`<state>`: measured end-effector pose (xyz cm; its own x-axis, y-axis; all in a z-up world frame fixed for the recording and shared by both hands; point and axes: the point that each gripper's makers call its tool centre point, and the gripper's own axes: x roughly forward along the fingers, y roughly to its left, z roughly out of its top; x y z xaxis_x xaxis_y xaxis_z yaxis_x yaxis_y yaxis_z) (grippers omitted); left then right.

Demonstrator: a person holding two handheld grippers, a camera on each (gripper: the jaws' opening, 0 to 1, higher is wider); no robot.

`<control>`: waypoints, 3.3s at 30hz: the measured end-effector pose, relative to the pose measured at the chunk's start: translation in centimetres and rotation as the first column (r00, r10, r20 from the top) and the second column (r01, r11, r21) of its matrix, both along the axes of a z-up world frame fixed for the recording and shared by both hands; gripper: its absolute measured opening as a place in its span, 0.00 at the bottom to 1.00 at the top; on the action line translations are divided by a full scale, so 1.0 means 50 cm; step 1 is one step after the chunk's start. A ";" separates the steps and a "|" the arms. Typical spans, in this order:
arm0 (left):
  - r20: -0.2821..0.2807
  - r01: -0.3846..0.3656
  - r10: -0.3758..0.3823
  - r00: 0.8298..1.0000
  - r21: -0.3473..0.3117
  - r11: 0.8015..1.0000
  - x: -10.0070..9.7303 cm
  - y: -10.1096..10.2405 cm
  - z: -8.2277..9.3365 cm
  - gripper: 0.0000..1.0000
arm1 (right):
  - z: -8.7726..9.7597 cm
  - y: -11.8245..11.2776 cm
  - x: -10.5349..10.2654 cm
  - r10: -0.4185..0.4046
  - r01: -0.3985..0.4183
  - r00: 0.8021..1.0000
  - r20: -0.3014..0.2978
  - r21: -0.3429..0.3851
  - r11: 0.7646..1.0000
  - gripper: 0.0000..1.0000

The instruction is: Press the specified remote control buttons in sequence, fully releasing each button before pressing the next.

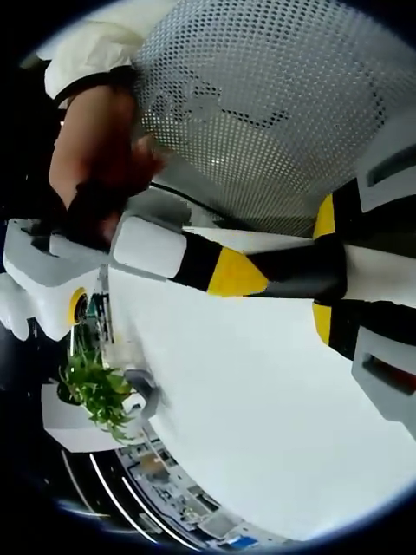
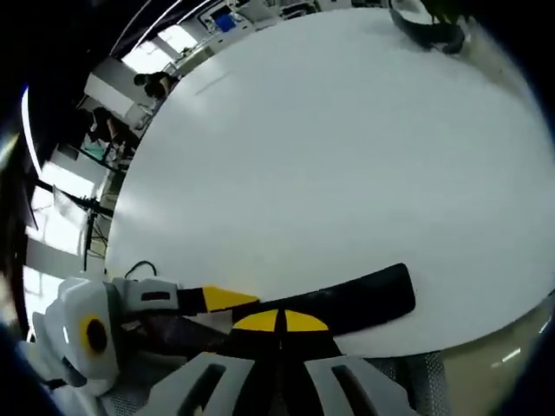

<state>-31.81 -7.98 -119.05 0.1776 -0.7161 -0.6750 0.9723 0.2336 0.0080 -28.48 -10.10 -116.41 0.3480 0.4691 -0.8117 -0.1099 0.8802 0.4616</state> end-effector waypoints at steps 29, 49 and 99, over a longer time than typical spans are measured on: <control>-0.026 0.048 -0.046 0.999 0.119 0.992 0.081 0.037 -0.001 0.24 | 0.233 -0.108 0.062 0.015 0.119 0.737 0.676 -0.151 0.981 0.55; -0.026 0.043 -0.039 0.999 0.185 0.982 0.237 0.081 0.000 0.24 | 0.179 -0.130 0.075 0.152 0.143 0.745 0.650 -0.379 0.914 0.85; 0.074 0.069 -0.106 0.992 0.394 0.917 0.681 0.127 -0.002 0.24 | 0.130 -0.134 0.068 0.171 0.094 0.820 0.547 -0.423 0.901 0.80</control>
